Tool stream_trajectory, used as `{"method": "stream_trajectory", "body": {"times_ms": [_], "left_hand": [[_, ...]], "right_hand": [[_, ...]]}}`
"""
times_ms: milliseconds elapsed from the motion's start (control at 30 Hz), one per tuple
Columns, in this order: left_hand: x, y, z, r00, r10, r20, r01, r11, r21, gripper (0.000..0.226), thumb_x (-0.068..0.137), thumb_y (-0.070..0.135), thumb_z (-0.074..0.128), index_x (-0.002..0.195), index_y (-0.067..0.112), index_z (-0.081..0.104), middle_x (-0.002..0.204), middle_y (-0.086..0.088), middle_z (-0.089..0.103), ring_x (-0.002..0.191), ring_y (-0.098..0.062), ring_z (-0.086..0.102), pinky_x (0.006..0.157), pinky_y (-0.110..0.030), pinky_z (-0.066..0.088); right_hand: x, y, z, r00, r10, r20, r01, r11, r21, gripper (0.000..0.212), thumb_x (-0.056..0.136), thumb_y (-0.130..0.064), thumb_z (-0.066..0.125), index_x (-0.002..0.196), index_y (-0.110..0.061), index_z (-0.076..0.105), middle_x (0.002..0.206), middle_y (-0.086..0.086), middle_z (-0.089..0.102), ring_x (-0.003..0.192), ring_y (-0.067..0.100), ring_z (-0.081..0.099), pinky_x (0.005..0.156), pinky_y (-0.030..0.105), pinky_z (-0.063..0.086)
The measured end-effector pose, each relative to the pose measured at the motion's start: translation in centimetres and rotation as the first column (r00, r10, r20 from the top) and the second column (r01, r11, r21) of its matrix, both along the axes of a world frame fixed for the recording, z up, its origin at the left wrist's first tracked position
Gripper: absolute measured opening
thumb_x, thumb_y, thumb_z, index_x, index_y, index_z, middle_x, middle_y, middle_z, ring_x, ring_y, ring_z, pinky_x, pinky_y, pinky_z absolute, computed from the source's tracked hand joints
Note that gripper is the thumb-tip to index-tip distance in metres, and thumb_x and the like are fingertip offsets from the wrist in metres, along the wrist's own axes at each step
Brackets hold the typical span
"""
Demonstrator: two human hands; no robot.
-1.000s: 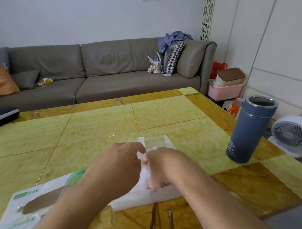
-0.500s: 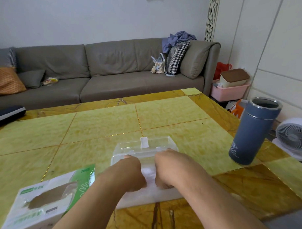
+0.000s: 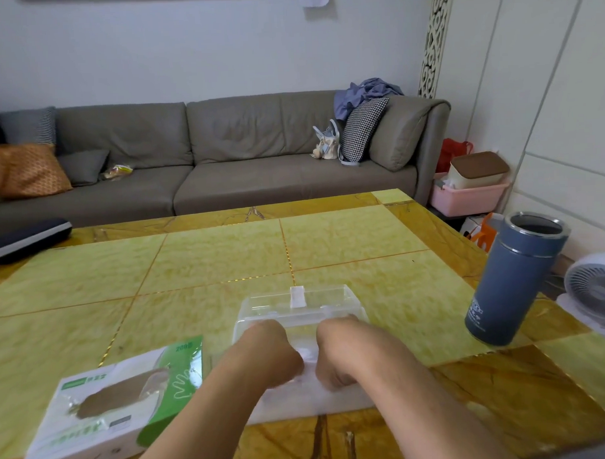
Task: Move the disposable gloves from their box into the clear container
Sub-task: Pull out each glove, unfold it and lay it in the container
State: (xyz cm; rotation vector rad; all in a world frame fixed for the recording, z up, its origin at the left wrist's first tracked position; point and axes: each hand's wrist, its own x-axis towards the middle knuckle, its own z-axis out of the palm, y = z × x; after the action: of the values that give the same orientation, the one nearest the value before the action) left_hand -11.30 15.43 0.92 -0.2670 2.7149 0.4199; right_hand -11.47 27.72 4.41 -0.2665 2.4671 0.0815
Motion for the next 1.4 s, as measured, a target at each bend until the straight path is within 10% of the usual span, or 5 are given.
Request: {"method": "stream_trajectory", "body": {"times_ms": [233,467,800,1067,1400], "left_hand": [[0.6,0.9,-0.1,0.996,-0.084,0.020,0.086,0.970,-0.228,0.026,0.092,0.021,0.067,0.078,0.019,0.046,0.080,0.003,0.052,0.062,-0.010,0.048,0.060,-0.024,0.040],[0.3,0.5,0.8,0.990,-0.126,0.066,0.137,0.973,-0.188,0.026,0.093,0.023,0.067,0.076,0.018,0.048,0.071,0.004,0.053,0.060,-0.011,0.049,0.054,-0.022,0.038],[4.6,-3.4,2.5,0.853,-0.105,-0.511,0.154,0.987,0.054,0.017,0.102,0.021,0.049,0.114,0.029,0.057,0.094,0.014,0.061,0.076,-0.004,0.060,0.062,-0.017,0.047],[7.2,-14.1,3.2,0.843,0.216,-0.494,-0.180,0.976,0.119,0.022,0.094,0.017,0.055,0.083,0.033,0.064,0.077,0.011,0.067,0.059,-0.008,0.065,0.055,-0.033,0.059],[8.6,-18.4,-1.3,0.978,-0.187,-0.089,0.176,0.977,-0.119,0.030,0.105,0.021,0.035,0.112,0.014,0.064,0.121,-0.001,0.062,0.111,-0.026,0.059,0.094,-0.038,0.050]], "right_hand": [[0.4,-0.6,0.1,0.999,0.051,0.009,-0.052,0.994,0.092,0.022,0.105,-0.013,0.044,0.084,-0.009,0.048,0.091,0.012,0.042,0.120,0.028,0.052,0.090,0.033,0.037],[0.1,0.2,-0.9,0.992,-0.124,-0.029,0.121,0.989,-0.082,0.022,0.100,-0.010,0.053,0.081,-0.010,0.042,0.117,0.019,0.046,0.080,0.027,0.044,0.061,0.030,0.039],[3.1,0.1,0.2,0.861,-0.149,-0.487,-0.044,0.930,-0.364,0.022,0.089,0.001,0.048,0.075,-0.015,0.046,0.084,0.003,0.047,0.066,0.022,0.050,0.052,0.029,0.030],[4.7,-4.1,-1.4,0.754,-0.066,-0.654,-0.340,0.812,-0.474,0.038,0.092,0.001,0.045,0.123,-0.018,0.056,0.122,-0.006,0.053,0.115,0.018,0.054,0.095,0.033,0.051],[6.6,-11.3,-4.8,0.669,0.440,-0.599,-0.671,0.705,-0.231,0.059,0.087,-0.016,0.054,0.146,-0.012,0.054,0.141,0.001,0.051,0.140,0.018,0.040,0.123,0.030,-0.020]]}}
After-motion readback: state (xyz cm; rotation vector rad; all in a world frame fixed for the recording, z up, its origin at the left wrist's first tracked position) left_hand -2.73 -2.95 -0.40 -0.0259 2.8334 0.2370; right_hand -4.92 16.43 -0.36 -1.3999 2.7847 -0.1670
